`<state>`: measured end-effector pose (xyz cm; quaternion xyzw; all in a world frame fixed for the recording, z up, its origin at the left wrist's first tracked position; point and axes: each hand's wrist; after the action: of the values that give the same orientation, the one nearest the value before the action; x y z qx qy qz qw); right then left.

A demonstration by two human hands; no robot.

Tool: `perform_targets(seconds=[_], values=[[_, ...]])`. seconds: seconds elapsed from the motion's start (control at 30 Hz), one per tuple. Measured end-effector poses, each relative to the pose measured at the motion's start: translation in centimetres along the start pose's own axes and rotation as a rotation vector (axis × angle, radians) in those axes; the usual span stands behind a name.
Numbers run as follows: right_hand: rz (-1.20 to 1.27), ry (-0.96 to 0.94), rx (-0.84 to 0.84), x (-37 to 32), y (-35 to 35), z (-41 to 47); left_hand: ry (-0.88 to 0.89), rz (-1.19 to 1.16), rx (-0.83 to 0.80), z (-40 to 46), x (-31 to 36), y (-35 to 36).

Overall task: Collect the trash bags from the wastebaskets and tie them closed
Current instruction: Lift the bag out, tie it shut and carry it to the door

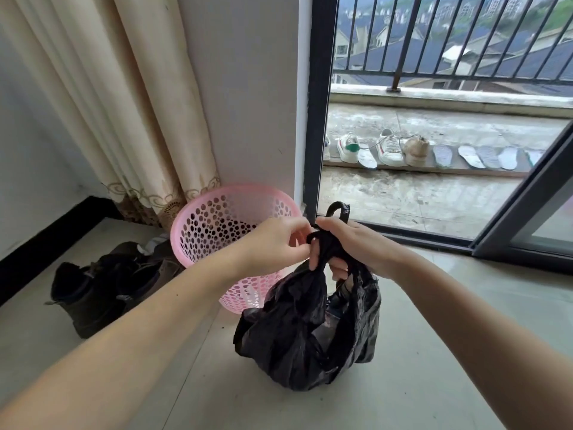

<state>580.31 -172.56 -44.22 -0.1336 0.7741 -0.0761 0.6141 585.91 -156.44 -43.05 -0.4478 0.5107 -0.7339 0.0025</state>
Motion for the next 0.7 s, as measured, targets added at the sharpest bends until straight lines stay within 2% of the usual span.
perform_targets(seconds=[0.07, 0.13, 0.17, 0.2, 0.3, 0.33, 0.37, 0.47, 0.6, 0.7], values=[[0.092, 0.058, 0.056, 0.5, -0.5, 0.3, -0.028, -0.012, 0.168, 0.2, -0.3, 0.4], [0.252, 0.126, 0.083, 1.0, -1.3, 0.4, -0.086, -0.157, 0.433, 0.4, -0.7, 0.0], [0.310, 0.150, 0.079, 1.2, -1.7, 0.3, -0.098, -0.197, 0.505, 0.5, -0.8, -0.4], [0.334, 0.163, 0.065, 1.3, -2.0, 0.2, -0.095, -0.210, 0.496, 0.6, -1.0, -0.6], [0.275, 0.143, -0.019, 1.2, -1.6, 0.0, -0.047, -0.193, 0.139, 0.2, -0.7, 0.6], [0.236, 0.127, -0.048, 0.9, -1.2, -0.1, -0.033, -0.186, 0.046, 0.1, -0.5, 1.4], [0.184, 0.109, -0.072, 0.7, -0.9, -0.1, -0.029, -0.179, 0.023, 0.1, -0.2, 2.0], [0.080, 0.073, -0.080, 0.9, -0.6, 0.0, -0.052, -0.152, 0.128, 0.4, -0.3, 2.3], [0.089, 0.073, -0.025, 1.7, -1.0, 0.2, -0.074, -0.093, 0.192, 0.6, -1.1, 2.1], [0.246, 0.083, 0.003, 1.9, -1.2, 0.3, -0.070, -0.177, 0.414, 0.7, -1.1, 2.2]])
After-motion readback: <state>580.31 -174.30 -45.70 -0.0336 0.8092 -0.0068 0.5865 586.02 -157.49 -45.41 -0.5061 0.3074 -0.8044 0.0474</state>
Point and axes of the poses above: each hand's wrist, its own z-axis towards the middle knuckle, its own y-axis out of the palm, x = y × z, and after that the axes turned 6 degrees about x, right-handed
